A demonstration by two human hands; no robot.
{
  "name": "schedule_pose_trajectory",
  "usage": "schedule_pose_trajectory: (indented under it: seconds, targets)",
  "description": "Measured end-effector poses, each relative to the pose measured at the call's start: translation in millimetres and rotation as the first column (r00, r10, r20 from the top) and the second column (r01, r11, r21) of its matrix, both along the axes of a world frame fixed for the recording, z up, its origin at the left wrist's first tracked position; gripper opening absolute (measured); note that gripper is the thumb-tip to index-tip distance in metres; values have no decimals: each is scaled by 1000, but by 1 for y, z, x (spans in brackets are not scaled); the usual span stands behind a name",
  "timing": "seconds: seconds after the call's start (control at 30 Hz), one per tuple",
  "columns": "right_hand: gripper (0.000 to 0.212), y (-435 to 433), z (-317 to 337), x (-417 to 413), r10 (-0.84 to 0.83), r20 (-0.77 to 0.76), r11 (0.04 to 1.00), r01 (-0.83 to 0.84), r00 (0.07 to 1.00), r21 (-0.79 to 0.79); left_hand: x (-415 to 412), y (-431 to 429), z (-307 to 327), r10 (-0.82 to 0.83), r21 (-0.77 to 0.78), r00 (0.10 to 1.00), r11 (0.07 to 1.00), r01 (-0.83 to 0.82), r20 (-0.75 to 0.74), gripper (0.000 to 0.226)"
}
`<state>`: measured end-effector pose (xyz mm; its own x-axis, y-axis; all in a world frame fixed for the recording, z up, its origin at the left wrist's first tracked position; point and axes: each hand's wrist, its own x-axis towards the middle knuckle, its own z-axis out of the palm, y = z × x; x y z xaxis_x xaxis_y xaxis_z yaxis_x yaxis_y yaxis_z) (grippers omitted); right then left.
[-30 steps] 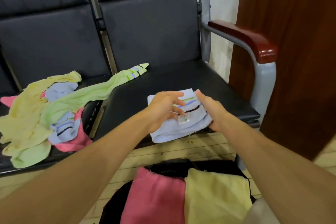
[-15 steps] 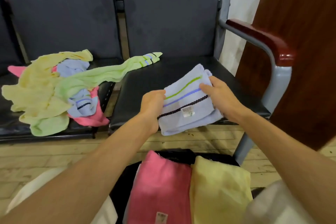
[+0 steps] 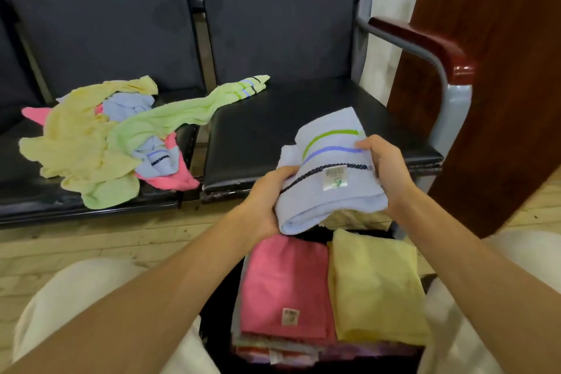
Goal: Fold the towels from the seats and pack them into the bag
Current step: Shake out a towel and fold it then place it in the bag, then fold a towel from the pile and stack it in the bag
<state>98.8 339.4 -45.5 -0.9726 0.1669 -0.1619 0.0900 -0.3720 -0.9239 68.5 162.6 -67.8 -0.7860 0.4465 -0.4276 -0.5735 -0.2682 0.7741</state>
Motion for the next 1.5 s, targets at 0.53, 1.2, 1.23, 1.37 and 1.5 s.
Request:
schedule_pose_trajectory:
  seconds: [0.53,1.2,1.23,1.37,1.5]
  targets:
    - [47,-58,-186,53,-136,141,803,26,981,595,28,-49,-156,-333,-866,893,487,-111,-302,52]
    - [67,-57,-201,33,23,444,675,-342,896,655,24,-63,-163,-262,-920,962,391,36,-74,50]
    - [66,-52,-192,35,1,471,666,-352,882,657,24,-63,-158,-293,-916,953,398,48,-77,57]
    - [62,-34,-158,40,-8,492,604,-388,871,696,29,-65,-126,-411,-933,909,350,83,-74,67]
    - [17,-35,-114,29,79,426,702,-354,901,618,24,-63,-79,-487,-919,859,391,54,-157,45]
